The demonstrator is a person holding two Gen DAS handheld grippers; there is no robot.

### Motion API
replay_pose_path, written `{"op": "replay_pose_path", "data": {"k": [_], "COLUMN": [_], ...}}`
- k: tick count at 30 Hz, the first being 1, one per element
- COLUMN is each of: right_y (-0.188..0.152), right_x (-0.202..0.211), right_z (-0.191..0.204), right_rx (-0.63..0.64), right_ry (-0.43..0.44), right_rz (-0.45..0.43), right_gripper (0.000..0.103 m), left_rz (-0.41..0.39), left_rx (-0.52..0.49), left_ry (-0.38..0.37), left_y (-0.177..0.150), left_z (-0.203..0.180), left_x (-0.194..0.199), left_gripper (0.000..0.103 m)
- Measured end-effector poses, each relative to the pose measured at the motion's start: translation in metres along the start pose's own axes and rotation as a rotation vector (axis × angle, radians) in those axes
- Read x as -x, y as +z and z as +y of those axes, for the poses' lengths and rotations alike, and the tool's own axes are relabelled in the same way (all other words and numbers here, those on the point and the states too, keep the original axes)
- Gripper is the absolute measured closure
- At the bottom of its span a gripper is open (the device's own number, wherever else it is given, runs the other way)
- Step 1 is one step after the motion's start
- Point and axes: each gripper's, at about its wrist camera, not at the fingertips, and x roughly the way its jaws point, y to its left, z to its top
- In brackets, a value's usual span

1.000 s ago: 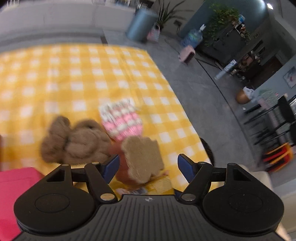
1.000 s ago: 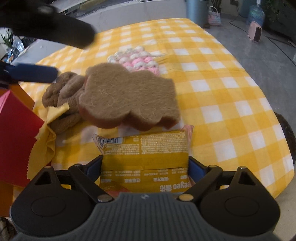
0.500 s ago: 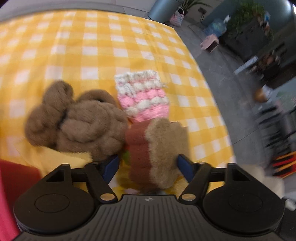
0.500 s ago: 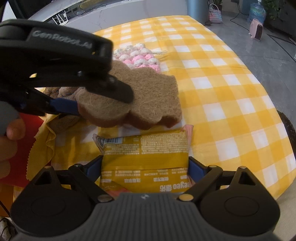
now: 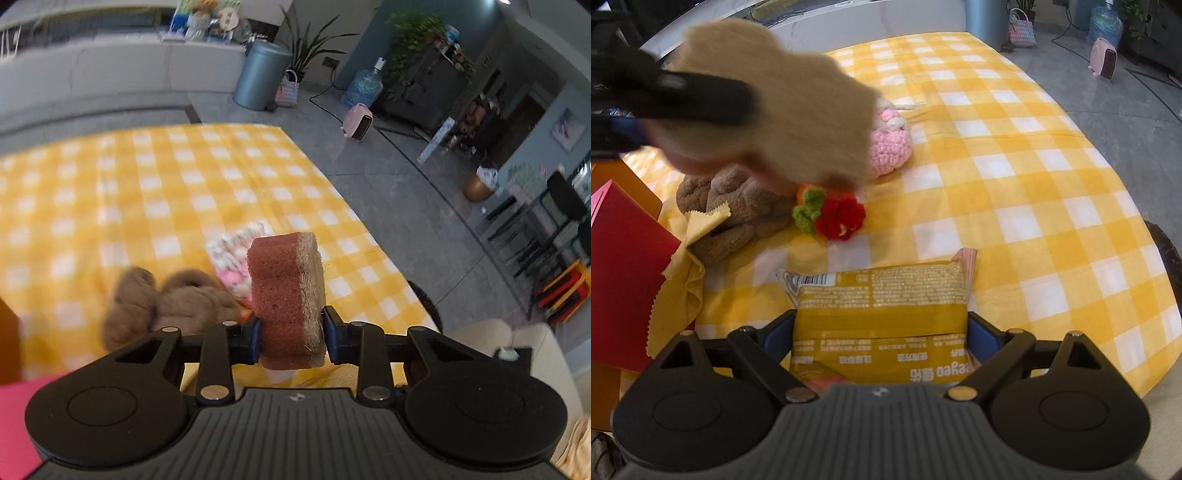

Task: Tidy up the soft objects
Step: 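Grasp the brown sponge with the left tool while the right tool holds the packet, then lift and carry the sponge and packet over the cardboard box with both tools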

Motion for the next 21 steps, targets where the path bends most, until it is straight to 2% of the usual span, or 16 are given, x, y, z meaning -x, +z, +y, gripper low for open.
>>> {"op": "replay_pose_path", "data": {"k": [3, 6, 12, 16, 19, 21], "right_y": [0.000, 0.001, 0.003, 0.003, 0.002, 0.002], "right_x": [0.000, -0.002, 0.000, -0.002, -0.004, -0.004], "right_z": [0.001, 0.003, 0.004, 0.006, 0.008, 0.006], "right_rx": [-0.009, -0.006, -0.008, 0.003, 0.016, 0.012], "right_ry": [-0.005, -0.012, -0.013, -0.031, -0.043, -0.039], "right_rz": [-0.002, 0.008, 0.010, 0.014, 0.018, 0.017], "right_gripper": [0.012, 0.012, 0.012, 0.012, 0.012, 0.012], "left_rz": [0.052, 0.098, 0.219, 0.276, 0.280, 0.284], "left_rx": [-0.091, -0.187, -0.357, -0.401, -0.425, -0.394], "left_ry": [0.071, 0.096, 0.195, 0.209, 0.233, 0.224], "left_y": [0.000, -0.009, -0.041, -0.059, -0.065, -0.063], "left_z": [-0.008, -0.020, -0.041, -0.045, -0.045, -0.041], "left_x": [0.021, 0.032, 0.012, -0.009, -0.018, -0.022], "left_gripper": [0.066, 0.066, 0.066, 0.069, 0.068, 0.068]}}
